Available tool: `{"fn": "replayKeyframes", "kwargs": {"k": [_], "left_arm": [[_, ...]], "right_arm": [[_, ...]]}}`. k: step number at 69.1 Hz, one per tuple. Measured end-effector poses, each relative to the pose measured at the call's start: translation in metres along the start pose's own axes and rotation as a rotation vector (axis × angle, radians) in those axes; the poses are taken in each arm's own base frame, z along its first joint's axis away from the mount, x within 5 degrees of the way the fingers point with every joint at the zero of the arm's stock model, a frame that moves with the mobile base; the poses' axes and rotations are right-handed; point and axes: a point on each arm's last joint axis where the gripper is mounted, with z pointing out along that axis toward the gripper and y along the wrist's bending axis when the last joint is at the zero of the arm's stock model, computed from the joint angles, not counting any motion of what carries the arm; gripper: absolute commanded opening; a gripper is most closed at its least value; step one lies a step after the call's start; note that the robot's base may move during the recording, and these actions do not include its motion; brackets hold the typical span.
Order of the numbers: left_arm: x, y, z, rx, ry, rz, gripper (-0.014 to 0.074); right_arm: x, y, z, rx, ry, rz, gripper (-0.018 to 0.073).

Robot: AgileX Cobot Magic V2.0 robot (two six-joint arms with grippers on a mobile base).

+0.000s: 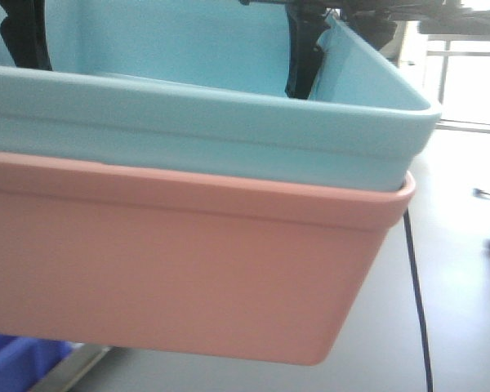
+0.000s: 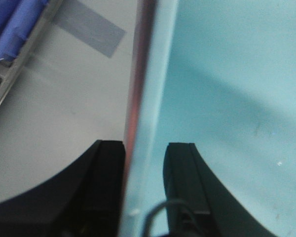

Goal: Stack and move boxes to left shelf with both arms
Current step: 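Hold the stacked bins with both grippers as the base turns toward the shelf, then hold the stacked bins with both grippers above the roller shelf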

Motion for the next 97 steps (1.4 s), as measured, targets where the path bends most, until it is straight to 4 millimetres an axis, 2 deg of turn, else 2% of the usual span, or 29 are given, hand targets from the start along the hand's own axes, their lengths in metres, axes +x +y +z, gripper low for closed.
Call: {"fn": "replayKeyframes", "kwargs": {"k": [97], "left_arm": [[0.0008,0.0006,0.0000,-0.007,0.009,0.000,-0.0003]], "right_arm": [[0.0000,0.0000,0.0000,0.000,0.000,0.000,0.0048]]}}
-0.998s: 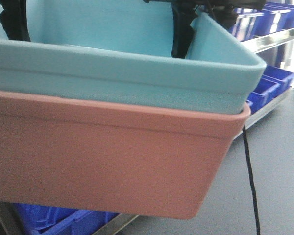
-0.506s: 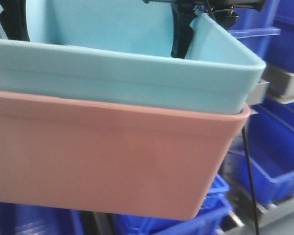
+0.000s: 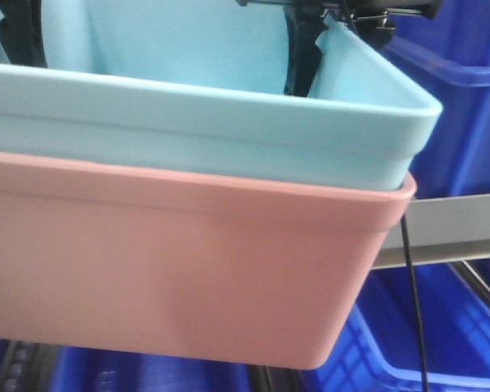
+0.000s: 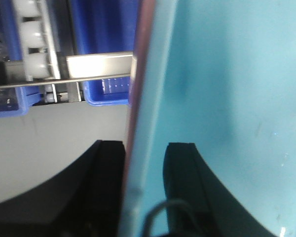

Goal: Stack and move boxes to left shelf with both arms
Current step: 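Hold the stacked bins with both grippers above the roller shelf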

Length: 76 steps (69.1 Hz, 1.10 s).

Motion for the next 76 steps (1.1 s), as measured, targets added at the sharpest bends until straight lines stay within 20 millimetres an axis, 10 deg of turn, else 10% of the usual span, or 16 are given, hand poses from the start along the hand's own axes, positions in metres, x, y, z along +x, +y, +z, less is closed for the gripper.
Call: {"fn": "replayKeyframes", "kwargs": {"k": [76], "left_arm": [[0.0002,0.0001,0.0000,-0.001,0.002,0.000,-0.0003]], "right_arm": [[0.0000,0.0000,0.0000,0.000,0.000,0.000,0.0048]]}}
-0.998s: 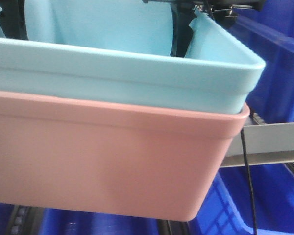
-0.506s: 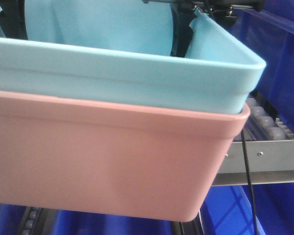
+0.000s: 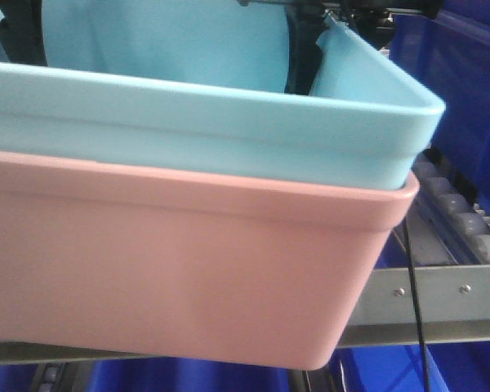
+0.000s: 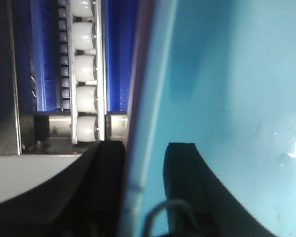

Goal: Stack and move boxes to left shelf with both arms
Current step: 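Hold the stacked bins with both grippers above the roller shelf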

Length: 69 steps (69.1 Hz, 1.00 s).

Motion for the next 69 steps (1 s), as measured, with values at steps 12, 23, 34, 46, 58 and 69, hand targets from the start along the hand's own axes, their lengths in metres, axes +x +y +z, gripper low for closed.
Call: {"fn": "replayKeyframes", "kwargs": {"k": [12,23,34,46,58,69], "left_arm": [[0.0000,0.0000,0.0000,0.000,0.000,0.000,-0.0003],[0.0000,0.0000,0.0000,0.000,0.000,0.000,-0.0003],[0.0000,0.0000,0.0000,0.000,0.000,0.000,-0.0003],[0.0000,0.0000,0.0000,0.000,0.000,0.000,-0.0003],[0.0000,0.0000,0.0000,0.000,0.000,0.000,-0.0003],[0.0000,0.0000,0.0000,0.000,0.000,0.000,-0.0003]], "right_arm": [[0.0000,0.0000,0.0000,0.000,0.000,0.000,0.0048],[0.0000,0.0000,0.0000,0.000,0.000,0.000,0.0048],[0.0000,0.0000,0.0000,0.000,0.000,0.000,0.0048],[0.0000,0.0000,0.0000,0.000,0.000,0.000,0.0048],[0.0000,0.0000,0.0000,0.000,0.000,0.000,0.0048],[0.0000,0.0000,0.0000,0.000,0.000,0.000,0.0048]]}}
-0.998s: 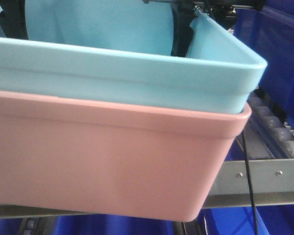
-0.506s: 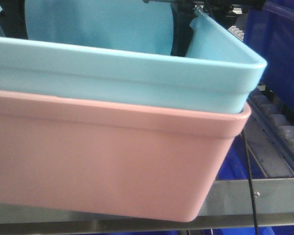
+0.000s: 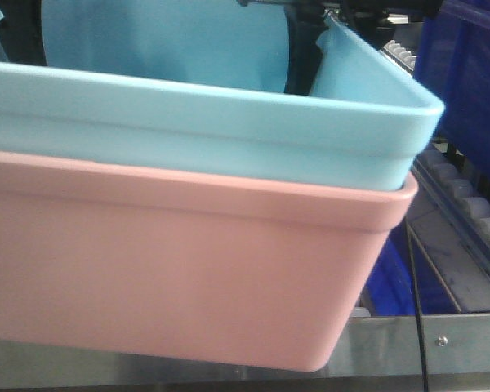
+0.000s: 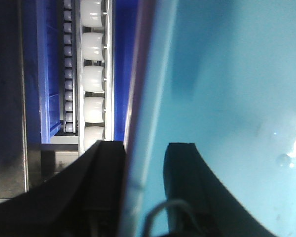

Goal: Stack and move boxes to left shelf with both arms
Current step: 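Hold the stacked bins with both grippers above the roller shelf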

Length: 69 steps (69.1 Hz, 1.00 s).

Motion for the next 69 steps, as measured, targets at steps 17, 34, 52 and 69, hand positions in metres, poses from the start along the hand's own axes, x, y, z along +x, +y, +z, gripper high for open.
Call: {"fn": "replayKeyframes", "kwargs": {"k": [17,34,52,69], "left_arm": [[0.0000,0.0000,0.0000,0.000,0.000,0.000,-0.0003],[0.0000,0.0000,0.0000,0.000,0.000,0.000,-0.0003],[-0.0002,-0.0002,0.0000,0.002,-0.003,0.000,-0.0003],[-0.0001,-0.0003,0.0000,0.004,-0.001,-0.001,-0.0003]], "right_arm": [[0.0000,0.0000,0.0000,0.000,0.000,0.000,0.0048],[0.0000,0.0000,0.0000,0.000,0.000,0.000,0.0048],[-0.0003,-0.0005,0.0000,0.005,-0.003,-0.003,0.0048],[-0.0003,-0.0005,0.0000,0.005,-0.003,-0.003,0.0048]]}}
